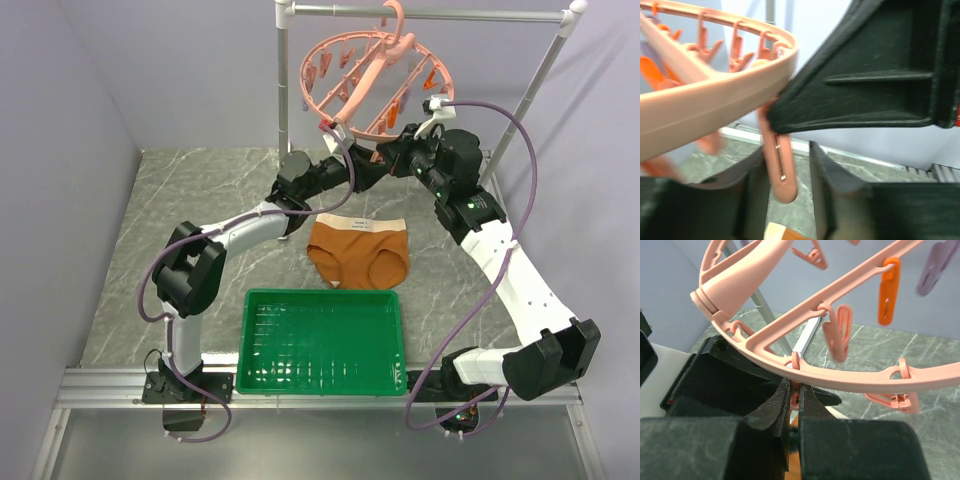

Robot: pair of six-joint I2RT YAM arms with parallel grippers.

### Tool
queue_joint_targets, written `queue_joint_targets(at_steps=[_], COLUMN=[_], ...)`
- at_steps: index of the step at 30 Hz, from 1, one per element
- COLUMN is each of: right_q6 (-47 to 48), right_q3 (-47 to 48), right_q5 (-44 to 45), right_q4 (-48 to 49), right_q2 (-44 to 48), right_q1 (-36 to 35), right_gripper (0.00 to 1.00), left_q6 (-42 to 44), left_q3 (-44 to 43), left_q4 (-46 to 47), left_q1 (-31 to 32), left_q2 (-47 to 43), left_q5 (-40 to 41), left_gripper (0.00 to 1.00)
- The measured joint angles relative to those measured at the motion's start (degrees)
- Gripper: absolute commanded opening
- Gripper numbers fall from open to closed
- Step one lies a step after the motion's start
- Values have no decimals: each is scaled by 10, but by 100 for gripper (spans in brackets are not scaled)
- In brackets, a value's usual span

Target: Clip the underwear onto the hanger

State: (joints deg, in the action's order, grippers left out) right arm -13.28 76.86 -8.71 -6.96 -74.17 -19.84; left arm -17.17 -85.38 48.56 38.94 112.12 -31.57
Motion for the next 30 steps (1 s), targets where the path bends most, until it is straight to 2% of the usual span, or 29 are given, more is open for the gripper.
queue_joint_targets(at_steps=[1,4,10,17,21,23,30], right_q6=[-1,-4,-4,-4,-4,-4,-4], right_q3=[0,0,0,0,0,0,0], right_q5=[-2,-6,-15,-17,-17,-17,-17], right_q4=[1,3,3,6,6,6,6], right_q2=[0,0,0,0,0,0,0], right_q1=[0,0,0,1,2,3,3], right_gripper=[0,0,0,0,0,0,0], left_q6=[0,0,-2,-23,-23,-28,-55], left_q3=[0,0,35,176,254,264,239], left_q4=[0,-1,-5,-38,-88,-123,-304], left_q1=[1,5,2,-32,-40,-40,-44], left_q2=[0,0,-27,-138,-207,-219,-174], left_q5=[-2,-6,-9,-14,0,17,138], left_gripper=[48,52,56,60,63,64,64])
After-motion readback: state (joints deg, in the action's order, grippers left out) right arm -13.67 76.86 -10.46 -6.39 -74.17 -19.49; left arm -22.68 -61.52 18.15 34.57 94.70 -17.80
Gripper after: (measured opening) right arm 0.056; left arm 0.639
